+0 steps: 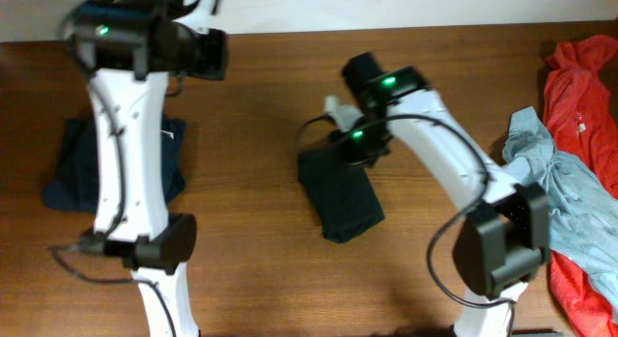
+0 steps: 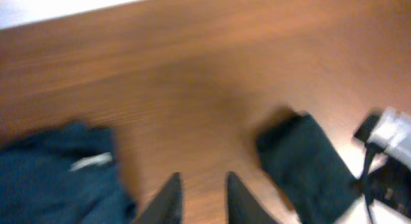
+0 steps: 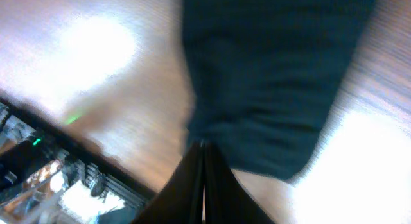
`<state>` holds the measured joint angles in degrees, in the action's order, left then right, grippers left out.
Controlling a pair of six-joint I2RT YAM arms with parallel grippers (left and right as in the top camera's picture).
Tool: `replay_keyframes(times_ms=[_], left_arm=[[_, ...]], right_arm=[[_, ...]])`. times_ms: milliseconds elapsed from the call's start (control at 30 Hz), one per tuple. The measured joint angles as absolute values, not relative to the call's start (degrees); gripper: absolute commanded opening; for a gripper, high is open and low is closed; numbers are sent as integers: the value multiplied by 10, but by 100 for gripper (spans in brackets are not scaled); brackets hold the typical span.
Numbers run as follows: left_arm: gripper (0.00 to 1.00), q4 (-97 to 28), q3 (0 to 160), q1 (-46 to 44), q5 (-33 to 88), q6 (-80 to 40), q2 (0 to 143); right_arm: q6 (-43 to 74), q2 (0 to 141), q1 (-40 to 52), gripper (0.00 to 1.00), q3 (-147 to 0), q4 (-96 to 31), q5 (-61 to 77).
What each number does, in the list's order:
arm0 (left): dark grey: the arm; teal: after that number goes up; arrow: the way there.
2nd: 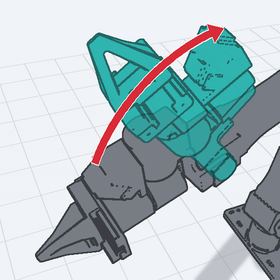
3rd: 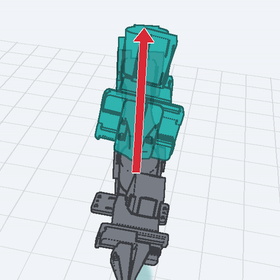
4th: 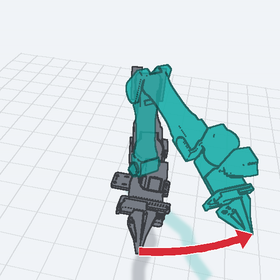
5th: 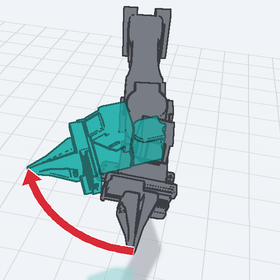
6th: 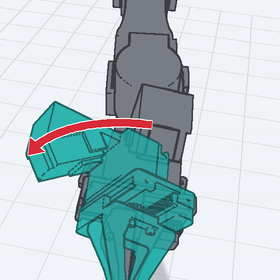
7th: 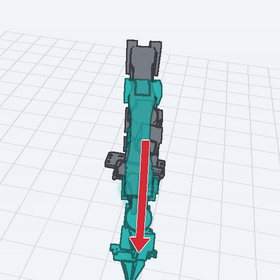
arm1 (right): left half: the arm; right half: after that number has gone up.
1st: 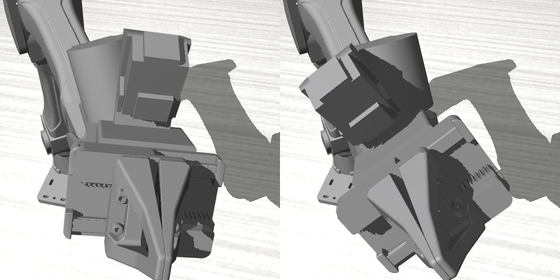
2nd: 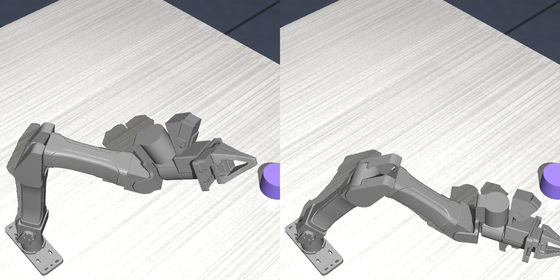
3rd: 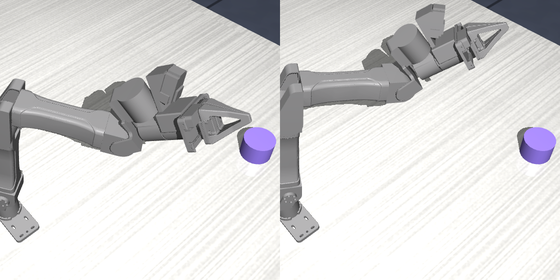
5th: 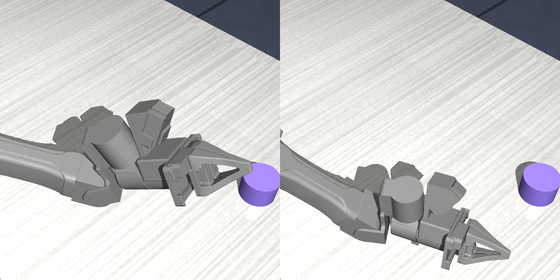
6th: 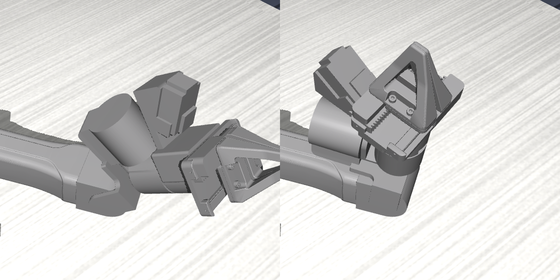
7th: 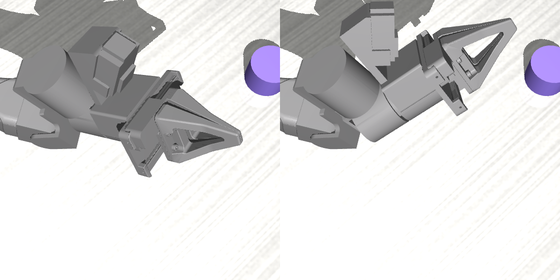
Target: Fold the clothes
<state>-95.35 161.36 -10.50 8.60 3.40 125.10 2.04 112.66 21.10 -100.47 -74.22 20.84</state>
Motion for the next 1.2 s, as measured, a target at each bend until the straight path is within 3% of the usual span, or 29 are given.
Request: replay_keyframes(times_ms=[233,500,867,1200], left_arm=[[2,-964,1612,-138,236,125,1377],[0,-964,1556,-178,350,178,1496],[1,-930,1403,-199,341,210,1511],[0,-814,1257,-196,317,186,1480]], right_arm=[[15,1128,171,4,-969,-778,150],[10,1131,163,4,-814,-682,173],[15,1137,163,4,-762,-568,232],[28,1137,163,4,-761,-611,179]])
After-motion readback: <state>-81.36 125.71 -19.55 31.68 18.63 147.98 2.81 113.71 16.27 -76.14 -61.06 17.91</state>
